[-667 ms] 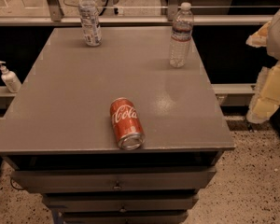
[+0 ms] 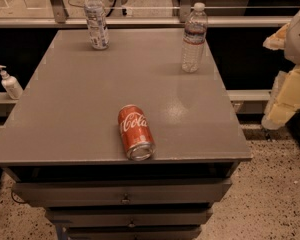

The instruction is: Knock water bottle over

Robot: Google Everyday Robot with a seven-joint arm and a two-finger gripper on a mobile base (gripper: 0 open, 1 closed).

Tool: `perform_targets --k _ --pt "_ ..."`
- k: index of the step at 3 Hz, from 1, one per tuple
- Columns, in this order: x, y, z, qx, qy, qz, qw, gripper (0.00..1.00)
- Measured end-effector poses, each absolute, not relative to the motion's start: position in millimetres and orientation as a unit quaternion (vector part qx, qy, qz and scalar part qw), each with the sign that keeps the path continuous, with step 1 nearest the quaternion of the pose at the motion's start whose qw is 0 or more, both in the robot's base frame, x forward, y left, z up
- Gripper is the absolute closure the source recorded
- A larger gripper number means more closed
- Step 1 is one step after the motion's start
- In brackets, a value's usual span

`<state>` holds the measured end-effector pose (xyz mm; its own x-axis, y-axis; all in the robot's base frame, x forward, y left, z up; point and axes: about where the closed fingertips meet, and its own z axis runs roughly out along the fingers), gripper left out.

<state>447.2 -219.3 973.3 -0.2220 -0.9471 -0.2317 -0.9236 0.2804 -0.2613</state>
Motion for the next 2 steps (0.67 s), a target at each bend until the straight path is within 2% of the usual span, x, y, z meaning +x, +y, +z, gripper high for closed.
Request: perform_targets --k 2 --pt "519.3 -250.4 949.2 -0.555 0.792 -0.003 0.255 0.0"
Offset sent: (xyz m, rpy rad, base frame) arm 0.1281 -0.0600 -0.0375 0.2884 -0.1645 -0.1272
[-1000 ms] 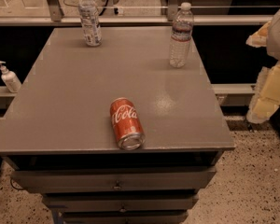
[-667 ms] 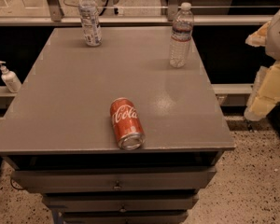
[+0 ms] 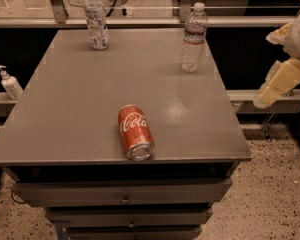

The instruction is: Knock water bottle over

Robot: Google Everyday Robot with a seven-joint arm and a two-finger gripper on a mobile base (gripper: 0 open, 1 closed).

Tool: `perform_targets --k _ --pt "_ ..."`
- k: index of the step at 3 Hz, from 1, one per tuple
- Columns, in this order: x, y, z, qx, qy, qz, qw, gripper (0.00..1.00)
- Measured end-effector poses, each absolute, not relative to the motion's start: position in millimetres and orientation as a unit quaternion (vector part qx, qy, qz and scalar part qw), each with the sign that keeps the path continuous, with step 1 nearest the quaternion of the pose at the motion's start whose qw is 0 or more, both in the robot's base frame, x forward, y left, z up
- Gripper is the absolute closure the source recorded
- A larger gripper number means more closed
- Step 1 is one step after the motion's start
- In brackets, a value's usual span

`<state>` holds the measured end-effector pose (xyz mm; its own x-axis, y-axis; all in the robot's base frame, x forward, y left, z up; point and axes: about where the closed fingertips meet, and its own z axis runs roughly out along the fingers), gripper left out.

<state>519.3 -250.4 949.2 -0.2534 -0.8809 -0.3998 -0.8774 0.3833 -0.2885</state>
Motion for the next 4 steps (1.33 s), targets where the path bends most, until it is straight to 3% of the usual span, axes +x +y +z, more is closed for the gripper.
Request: perform_targets --k 2,4 --pt "594.7 -273.2 929.0 -0.484 0.796 0.048 0.36 0.0" --pt "662.1 -217.0 898.8 -0.422 0.758 0.175 0.465 0.0"
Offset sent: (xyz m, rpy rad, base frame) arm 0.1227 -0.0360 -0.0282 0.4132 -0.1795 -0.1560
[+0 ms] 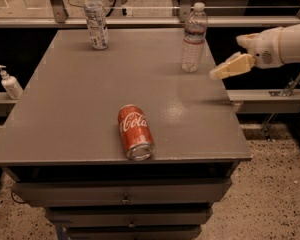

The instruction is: Knock water bottle over

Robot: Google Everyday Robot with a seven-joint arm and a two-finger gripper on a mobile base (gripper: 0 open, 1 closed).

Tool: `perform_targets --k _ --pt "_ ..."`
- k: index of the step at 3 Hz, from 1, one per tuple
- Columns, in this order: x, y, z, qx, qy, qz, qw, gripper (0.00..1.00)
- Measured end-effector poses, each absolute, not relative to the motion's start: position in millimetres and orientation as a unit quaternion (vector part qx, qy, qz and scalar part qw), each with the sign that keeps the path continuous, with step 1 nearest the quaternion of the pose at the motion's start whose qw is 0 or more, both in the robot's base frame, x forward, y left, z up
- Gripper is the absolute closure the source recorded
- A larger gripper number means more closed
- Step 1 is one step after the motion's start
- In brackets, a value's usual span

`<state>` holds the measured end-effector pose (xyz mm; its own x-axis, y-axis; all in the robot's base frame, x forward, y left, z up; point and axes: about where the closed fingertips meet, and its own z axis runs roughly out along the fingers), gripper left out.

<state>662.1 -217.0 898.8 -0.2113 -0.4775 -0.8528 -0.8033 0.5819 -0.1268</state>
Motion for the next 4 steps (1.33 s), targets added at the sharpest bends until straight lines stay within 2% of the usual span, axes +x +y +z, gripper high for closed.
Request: perform_targets --k 2,3,4 --pt "714.5 -153.7 887.6 -0.397 0.695 0.255 0.542 0.0" --pt "738.6 -136.5 889.0 -0.388 0.671 0.268 0.572 0.17" --pt "747.3 -131.9 891.2 -0.384 0.659 0.272 0.587 0.41"
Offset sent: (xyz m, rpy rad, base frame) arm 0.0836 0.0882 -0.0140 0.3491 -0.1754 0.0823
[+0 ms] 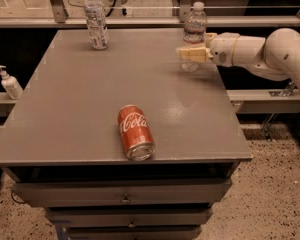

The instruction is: Knock water bottle over

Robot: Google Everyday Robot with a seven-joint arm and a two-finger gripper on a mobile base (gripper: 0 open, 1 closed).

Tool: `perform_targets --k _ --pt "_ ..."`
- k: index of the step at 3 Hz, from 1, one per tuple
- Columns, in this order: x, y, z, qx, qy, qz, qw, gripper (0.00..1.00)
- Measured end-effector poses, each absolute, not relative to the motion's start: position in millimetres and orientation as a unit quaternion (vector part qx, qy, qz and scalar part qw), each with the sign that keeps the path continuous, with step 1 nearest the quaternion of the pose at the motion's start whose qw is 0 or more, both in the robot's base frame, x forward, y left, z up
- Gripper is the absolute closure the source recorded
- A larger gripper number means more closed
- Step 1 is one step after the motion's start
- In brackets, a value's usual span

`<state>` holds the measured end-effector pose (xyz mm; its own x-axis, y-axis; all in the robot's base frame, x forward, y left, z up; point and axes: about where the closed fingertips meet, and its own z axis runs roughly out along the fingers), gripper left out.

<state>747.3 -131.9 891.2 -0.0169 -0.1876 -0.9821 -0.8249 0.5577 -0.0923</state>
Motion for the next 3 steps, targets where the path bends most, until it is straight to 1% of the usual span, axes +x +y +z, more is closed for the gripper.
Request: perform_targets --k 1,2,3 --pt "746.8 -135.1 893.2 -0.387 0.657 0.268 0.589 0.64" --pt "736.9 -133.8 896.1 -0.411 0.662 0.26 0.57 0.88" --pt "718.4 -127.6 896.8 -0.451 0.667 0.253 0.537 1.0"
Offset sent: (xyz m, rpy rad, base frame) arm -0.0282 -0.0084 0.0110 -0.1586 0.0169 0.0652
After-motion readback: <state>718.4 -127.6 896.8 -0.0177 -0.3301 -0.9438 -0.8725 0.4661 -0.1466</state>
